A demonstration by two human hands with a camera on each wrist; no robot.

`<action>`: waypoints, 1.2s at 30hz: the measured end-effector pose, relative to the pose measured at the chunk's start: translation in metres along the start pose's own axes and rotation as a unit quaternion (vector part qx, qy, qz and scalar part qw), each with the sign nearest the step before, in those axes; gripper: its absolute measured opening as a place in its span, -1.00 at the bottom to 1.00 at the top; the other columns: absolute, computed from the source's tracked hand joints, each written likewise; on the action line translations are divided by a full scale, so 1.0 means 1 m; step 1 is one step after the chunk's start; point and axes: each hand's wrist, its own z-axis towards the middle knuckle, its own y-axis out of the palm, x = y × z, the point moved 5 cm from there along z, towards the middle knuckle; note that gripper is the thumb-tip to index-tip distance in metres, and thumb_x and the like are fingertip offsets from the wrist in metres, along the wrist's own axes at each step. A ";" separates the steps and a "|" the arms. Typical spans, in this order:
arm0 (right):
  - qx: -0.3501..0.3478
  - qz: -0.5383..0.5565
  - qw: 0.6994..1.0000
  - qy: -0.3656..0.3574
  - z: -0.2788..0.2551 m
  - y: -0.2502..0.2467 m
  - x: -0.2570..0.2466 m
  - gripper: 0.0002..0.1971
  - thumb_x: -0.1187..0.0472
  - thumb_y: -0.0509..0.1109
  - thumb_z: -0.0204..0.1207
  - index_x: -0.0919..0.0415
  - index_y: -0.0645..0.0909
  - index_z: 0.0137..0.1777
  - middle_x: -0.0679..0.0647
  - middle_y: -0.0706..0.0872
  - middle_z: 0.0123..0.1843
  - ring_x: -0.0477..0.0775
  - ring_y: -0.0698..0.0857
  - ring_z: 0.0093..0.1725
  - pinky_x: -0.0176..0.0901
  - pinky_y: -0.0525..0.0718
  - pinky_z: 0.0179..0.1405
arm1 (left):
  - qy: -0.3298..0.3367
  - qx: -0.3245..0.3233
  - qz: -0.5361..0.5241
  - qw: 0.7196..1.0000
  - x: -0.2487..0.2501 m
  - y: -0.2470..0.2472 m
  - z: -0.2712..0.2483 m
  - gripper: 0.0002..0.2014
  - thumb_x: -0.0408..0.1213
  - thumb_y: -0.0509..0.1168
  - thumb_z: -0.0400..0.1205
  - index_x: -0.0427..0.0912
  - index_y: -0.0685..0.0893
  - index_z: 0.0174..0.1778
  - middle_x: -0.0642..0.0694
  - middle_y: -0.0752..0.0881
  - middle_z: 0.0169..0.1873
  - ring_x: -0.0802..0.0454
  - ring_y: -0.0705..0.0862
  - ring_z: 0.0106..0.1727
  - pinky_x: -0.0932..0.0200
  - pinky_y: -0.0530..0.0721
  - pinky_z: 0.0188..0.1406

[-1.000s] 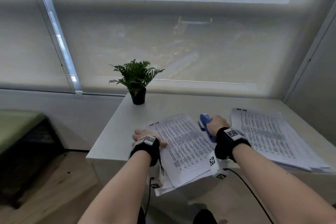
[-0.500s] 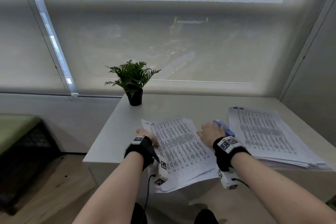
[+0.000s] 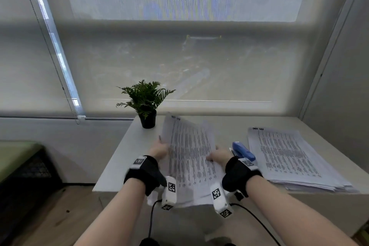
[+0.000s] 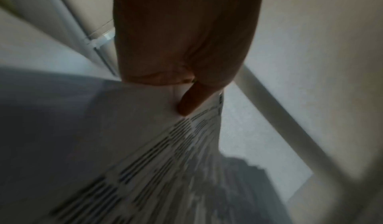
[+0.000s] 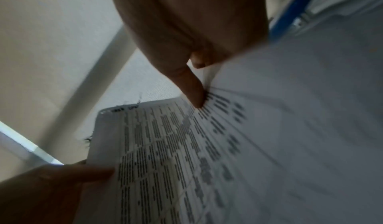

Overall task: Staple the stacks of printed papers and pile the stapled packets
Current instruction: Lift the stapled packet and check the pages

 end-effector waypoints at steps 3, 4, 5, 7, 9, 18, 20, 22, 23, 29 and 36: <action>0.048 0.183 0.979 -0.075 -0.012 -0.027 -0.036 -0.61 0.61 0.30 0.46 0.50 0.53 0.30 0.38 0.67 0.14 0.26 0.66 0.11 0.13 0.63 0.27 | 0.114 0.046 -0.074 0.990 0.047 -0.027 -0.022 -0.76 -0.56 0.15 0.59 -0.21 0.44 0.11 -0.25 0.64 0.08 -0.20 0.64 0.12 -0.03 0.65 0.07; 0.039 0.230 0.967 -0.099 -0.018 -0.034 -0.049 -0.63 0.64 0.27 0.45 0.51 0.54 0.27 0.44 0.67 0.16 0.30 0.67 0.10 0.21 0.62 0.30 | 0.146 0.058 -0.095 0.983 0.062 -0.033 -0.028 -0.77 -0.58 0.10 0.59 -0.22 0.41 0.08 -0.22 0.61 0.01 -0.16 0.61 0.05 0.01 0.62 -0.03; 0.022 0.268 0.955 -0.127 -0.025 -0.040 -0.063 -0.64 0.66 0.25 0.45 0.50 0.55 0.24 0.47 0.67 0.19 0.35 0.68 0.11 0.28 0.62 0.29 | 0.173 0.067 -0.115 0.976 0.071 -0.037 -0.033 -0.78 -0.59 0.06 0.59 -0.23 0.38 0.07 -0.18 0.58 -0.04 -0.11 0.58 0.00 0.05 0.58 -0.12; -0.010 0.308 0.935 -0.173 -0.039 -0.045 -0.086 -0.64 0.68 0.21 0.46 0.42 0.56 0.19 0.41 0.68 0.15 0.36 0.68 0.10 0.26 0.66 0.20 | 0.222 0.097 -0.099 0.965 0.090 -0.040 -0.046 -0.82 -0.54 0.02 0.63 -0.23 0.33 0.07 -0.06 0.52 -0.16 -0.05 0.51 -0.06 0.10 0.48 -0.22; -0.028 0.321 0.925 -0.200 -0.049 -0.043 -0.098 -0.63 0.66 0.22 0.46 0.40 0.57 0.21 0.34 0.69 0.10 0.30 0.68 0.07 0.18 0.68 0.15 | 0.252 0.135 -0.068 0.956 0.096 -0.038 -0.056 -0.84 -0.48 0.02 0.65 -0.16 0.28 0.06 -0.10 0.52 -0.14 -0.08 0.50 -0.07 0.04 0.44 -0.19; 0.042 0.386 0.904 -0.181 -0.046 -0.042 -0.107 -0.54 0.25 0.47 0.33 0.37 0.52 0.22 0.30 0.70 0.03 0.26 0.71 0.02 0.18 0.69 0.06 | 0.222 0.163 -0.107 0.955 0.086 -0.053 -0.052 -0.64 -0.32 0.18 0.62 -0.08 0.30 0.33 -0.11 0.62 0.12 -0.15 0.58 0.14 0.05 0.49 0.12; 0.017 0.406 0.895 -0.185 -0.045 -0.035 -0.113 -0.54 0.19 0.38 0.36 0.38 0.49 0.23 0.29 0.67 0.01 0.23 0.70 -0.04 0.11 0.66 -0.02 | 0.215 0.151 -0.116 0.958 0.087 -0.053 -0.047 -0.68 -0.25 0.16 0.64 0.00 0.30 0.30 -0.12 0.63 0.11 -0.18 0.59 0.17 -0.06 0.52 0.20; 0.005 0.416 0.889 -0.191 -0.049 -0.030 -0.118 -0.84 0.24 0.27 0.53 0.25 0.49 0.08 0.20 0.64 -0.06 0.18 0.67 -0.06 0.11 0.61 0.05 | 0.217 0.145 -0.113 0.959 0.088 -0.052 -0.045 -0.73 -0.20 0.10 0.62 0.09 0.31 0.22 -0.13 0.65 0.06 -0.19 0.60 0.15 -0.17 0.56 0.23; 0.002 0.419 0.888 -0.190 -0.049 -0.029 -0.119 -0.92 0.26 0.22 0.58 0.20 0.50 0.02 0.18 0.64 -0.08 0.16 0.66 -0.07 0.11 0.60 0.06 | 0.220 0.149 -0.115 0.957 0.089 -0.053 -0.045 -0.75 -0.17 0.08 0.59 0.13 0.32 0.17 -0.11 0.65 0.03 -0.18 0.60 0.13 -0.20 0.56 0.21; 0.029 0.392 0.905 -0.163 -0.030 -0.024 -0.105 -0.28 0.00 0.31 0.23 0.43 0.45 0.35 0.33 0.63 0.12 0.22 0.66 0.02 -0.03 0.65 -0.14 | 0.197 0.184 -0.115 0.956 0.071 -0.050 -0.045 -0.74 -0.18 0.12 0.64 -0.10 0.39 0.24 -0.08 0.61 -0.06 -0.12 0.56 -0.03 0.07 0.41 -0.07; 0.034 0.375 0.906 -0.192 -0.038 -0.021 -0.099 -0.86 0.28 0.22 0.60 0.23 0.58 0.06 0.11 0.70 -0.13 0.08 0.69 -0.17 -0.13 0.64 -0.20 | 0.189 0.181 -0.113 0.959 0.052 -0.042 -0.039 -0.86 -0.30 0.12 0.70 -0.24 0.48 0.12 -0.02 0.58 -0.19 -0.07 0.54 -0.06 0.09 0.44 -0.20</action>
